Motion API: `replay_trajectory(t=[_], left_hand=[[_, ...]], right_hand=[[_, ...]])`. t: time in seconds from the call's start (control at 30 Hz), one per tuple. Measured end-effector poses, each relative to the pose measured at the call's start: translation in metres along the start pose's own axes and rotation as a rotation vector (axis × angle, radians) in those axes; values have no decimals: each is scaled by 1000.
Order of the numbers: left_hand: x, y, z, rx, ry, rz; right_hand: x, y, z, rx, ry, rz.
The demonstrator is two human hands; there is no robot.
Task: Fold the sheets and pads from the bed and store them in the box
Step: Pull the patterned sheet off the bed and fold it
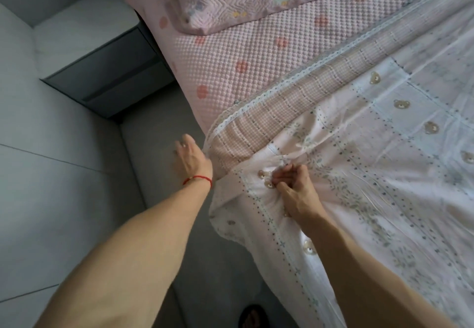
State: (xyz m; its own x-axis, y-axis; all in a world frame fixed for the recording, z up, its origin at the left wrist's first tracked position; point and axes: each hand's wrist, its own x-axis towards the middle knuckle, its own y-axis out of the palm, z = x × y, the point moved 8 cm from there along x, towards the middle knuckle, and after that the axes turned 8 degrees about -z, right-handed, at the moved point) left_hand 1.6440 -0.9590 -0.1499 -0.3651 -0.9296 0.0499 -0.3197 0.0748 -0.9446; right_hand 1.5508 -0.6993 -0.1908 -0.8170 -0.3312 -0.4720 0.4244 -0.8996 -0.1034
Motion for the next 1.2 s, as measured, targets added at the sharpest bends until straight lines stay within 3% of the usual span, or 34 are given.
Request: replay_trajectory(t=[0.07, 0.13, 0.37, 0.47, 0.63, 0.77, 0.9, 0.97, 1.03, 1.1, 1.2], left_hand=[[-44, 4, -30, -155, 407, 99], [-85, 17, -41, -150, 597, 319], [-101, 6, -43, -184, 572, 301], [-111, 7, -45, -112, 661, 350], [-107, -5, -73, -119, 651, 359], [-108, 3, -87, 147, 630, 390], [-163, -13, -93, 262, 713, 326], [-212, -24, -97, 193, 771, 395], [-257, -28, -95, 194, 796, 480], [-293, -40, -102, 207, 914, 422], [-347, -42, -103, 221, 1014, 491]], right_hand=[[0, 0, 1, 8, -3, 19], [0, 1, 2, 13, 2, 37], [-18, 9, 13, -13, 102, 63], [-32, 11, 34, -80, 11, 137], [-63, 5, 26, -69, 34, 147], [-82, -12, 10, -125, -5, 110], [-97, -36, 5, -42, 18, 4], [-99, -51, 8, 14, 47, -67], [-101, -68, 15, 1, 64, -169], [-105, -97, 14, -42, 98, -322], [-127, -148, -10, -52, 226, -506]])
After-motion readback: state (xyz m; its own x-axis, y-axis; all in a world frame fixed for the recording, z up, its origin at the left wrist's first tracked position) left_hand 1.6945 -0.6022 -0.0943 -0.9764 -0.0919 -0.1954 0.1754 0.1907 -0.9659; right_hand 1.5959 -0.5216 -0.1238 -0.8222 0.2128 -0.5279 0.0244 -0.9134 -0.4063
